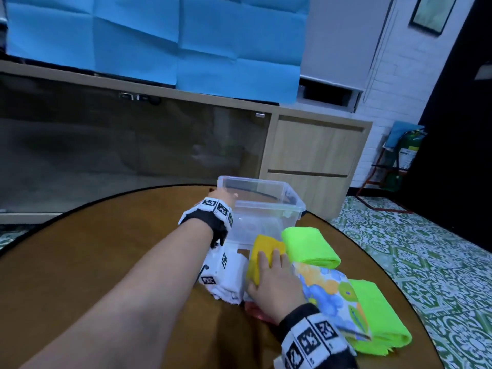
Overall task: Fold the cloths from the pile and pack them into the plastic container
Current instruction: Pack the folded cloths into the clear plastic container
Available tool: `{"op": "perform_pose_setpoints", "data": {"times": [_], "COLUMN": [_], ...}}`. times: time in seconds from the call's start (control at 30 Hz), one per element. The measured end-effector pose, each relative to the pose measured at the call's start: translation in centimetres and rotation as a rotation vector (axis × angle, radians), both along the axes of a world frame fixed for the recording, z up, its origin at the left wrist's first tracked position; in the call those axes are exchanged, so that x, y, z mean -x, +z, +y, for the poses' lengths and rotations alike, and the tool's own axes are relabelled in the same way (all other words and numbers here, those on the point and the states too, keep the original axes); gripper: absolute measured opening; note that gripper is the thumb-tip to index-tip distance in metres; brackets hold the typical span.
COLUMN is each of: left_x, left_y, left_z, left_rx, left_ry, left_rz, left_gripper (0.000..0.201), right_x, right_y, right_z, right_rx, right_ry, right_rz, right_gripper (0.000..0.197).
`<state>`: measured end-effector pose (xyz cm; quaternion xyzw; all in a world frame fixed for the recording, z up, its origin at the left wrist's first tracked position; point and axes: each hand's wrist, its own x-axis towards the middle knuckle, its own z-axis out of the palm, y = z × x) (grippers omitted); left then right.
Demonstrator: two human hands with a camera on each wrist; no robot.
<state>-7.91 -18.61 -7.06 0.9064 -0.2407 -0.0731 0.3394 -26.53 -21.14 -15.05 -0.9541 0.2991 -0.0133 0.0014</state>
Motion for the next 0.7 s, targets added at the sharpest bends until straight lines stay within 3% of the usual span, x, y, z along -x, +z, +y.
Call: {"op": "perform_pose_setpoints", "data": {"times": [0.1,0.2,0.3,0.37,0.47,0.57,0.63,0.7], "left_x": [-0.2,0.0,0.0,-0.4,-0.6,-0.3,-0.5,-0.5], "left_y": [-1.3,-2.1,-1.9,-1.7,-1.7,-2.1,-2.3,-1.9], "left_z": [-0.6,-0.1,1.1,2.2,3.0,3.6,3.9,4.7], "left_rx": [-0.037,-0.010,0.158,0.208,0.057,0.009,0.079,0.090], "left_ry": [0.015,0.131,0.222,0.251,0.199,0.245,0.284,0.303], "left_rz": [-0.072,-0.057,0.015,0.091,0.106,0.075,0.112,0.122], "left_gripper": [0.035,0.039,0.043,0.048,0.032,0.018,0.023,0.031], "right_x": [-0.2,-0.1,0.1,-0.1,-0.9,0.5,1.2,1.2], "right_y": [0.5,0.4,0.6,-0.3,-1.8,-1.1,-0.5,-1.1], "right_z": [0.3,-0.3,-0.3,-0.6,-0.9,-0.5,-0.5,-0.9], "right_rx": [-0.002,-0.009,0.021,0.068,0.105,0.089,0.088,0.131], "right_ry": [-0.016,0.005,-0.007,-0.005,0.045,0.072,0.078,0.091], "right_rz": [-0.087,0.015,-0.061,-0.113,-0.197,-0.134,-0.046,0.027], "right_gripper": [0.075,0.088,0.100,0.090,0.069,0.081,0.087,0.079]}}
